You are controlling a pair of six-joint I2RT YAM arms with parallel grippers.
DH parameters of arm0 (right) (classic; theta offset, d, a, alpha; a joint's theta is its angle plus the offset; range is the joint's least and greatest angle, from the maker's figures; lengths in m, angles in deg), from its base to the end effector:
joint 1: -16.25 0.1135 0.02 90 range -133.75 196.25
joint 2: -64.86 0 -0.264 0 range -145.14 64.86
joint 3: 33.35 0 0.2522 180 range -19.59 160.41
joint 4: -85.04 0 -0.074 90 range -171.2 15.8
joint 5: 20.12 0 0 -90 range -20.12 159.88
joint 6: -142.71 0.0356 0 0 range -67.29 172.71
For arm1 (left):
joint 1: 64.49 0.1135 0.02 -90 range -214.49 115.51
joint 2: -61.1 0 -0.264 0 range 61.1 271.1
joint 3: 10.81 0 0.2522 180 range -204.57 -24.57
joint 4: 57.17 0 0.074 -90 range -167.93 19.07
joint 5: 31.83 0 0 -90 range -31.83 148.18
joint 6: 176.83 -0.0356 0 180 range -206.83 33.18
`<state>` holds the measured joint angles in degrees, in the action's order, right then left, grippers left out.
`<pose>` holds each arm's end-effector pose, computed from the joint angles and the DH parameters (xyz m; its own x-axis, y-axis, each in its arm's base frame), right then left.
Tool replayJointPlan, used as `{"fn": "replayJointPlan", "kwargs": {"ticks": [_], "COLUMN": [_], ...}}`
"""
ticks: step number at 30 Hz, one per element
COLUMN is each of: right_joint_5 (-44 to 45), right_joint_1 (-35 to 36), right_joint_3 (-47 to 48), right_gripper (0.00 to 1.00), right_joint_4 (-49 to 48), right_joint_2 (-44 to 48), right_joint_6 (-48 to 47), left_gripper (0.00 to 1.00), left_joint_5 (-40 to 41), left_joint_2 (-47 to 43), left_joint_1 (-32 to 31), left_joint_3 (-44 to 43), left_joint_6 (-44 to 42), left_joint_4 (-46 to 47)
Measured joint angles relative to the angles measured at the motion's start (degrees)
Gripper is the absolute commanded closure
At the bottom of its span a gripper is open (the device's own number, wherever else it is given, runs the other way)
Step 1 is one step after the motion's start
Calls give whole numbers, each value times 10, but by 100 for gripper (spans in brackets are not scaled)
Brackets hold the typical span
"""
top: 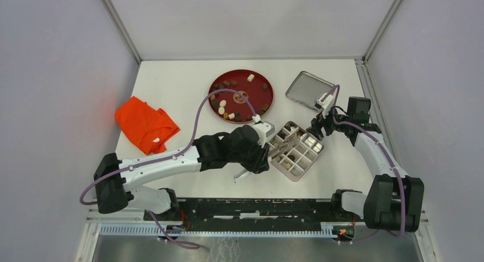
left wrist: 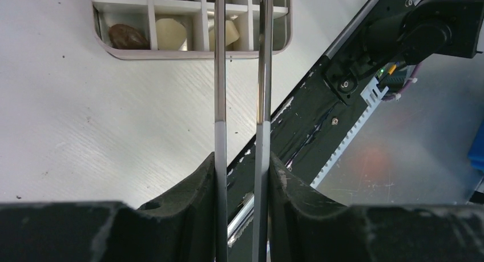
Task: Pack the chocolate
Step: Place the fake chocolate in the packing box, then pick up the fake chocolate from the plate.
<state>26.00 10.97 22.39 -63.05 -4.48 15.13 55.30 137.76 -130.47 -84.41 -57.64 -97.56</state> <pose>0.2431 0.0023 0.2301 -0.3084 -0.4130 -0.8569 -0.7640 0.6443 -0.0355 0.1166 -0.2660 0.2816 -0.6965 0.3663 -0.6170 0.6728 0.6323 -0.3841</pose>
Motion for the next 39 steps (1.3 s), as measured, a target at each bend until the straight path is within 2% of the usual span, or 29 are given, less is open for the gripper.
{"fn": "replayJointPlan", "kwargs": {"ticks": [13, 28, 39], "right_joint_5": [0, -21, -39], "right_joint_1": [0, 0, -1], "right_joint_3": [0, 0, 0], "right_gripper": [23, 23, 23], "right_joint_4": [-1, -5, -11], "right_joint_2": [0, 2, 6], "right_joint_6": [1, 5, -2], "left_gripper": [67, 67, 67], "left_joint_5": [84, 72, 68], "left_joint_2": [-73, -106, -103], "left_joint_1": [28, 184, 248], "left_joint_3": [26, 24, 24], "left_joint_6": [5, -11, -23], "left_joint_4": [1, -8, -7]}}
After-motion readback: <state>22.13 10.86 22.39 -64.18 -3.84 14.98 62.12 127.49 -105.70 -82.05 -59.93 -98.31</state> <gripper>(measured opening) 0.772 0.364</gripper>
